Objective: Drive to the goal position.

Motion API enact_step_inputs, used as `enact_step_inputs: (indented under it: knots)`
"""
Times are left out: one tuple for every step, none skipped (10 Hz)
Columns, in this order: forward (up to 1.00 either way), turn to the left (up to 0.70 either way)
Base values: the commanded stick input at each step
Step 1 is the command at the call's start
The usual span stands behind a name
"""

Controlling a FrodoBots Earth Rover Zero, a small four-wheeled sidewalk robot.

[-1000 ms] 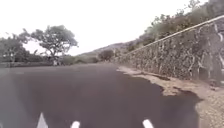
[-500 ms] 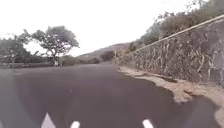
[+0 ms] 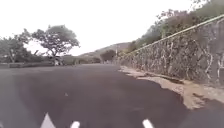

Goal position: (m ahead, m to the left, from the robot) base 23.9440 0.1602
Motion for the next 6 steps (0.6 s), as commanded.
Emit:
enact_step_inputs:
  knots:
    - [0.5,0.0]
    - [0.5,0.0]
    - [0.5,0.0]
    - [0.5,0.0]
    - [0.5,0.0]
    - [0.5,0.0]
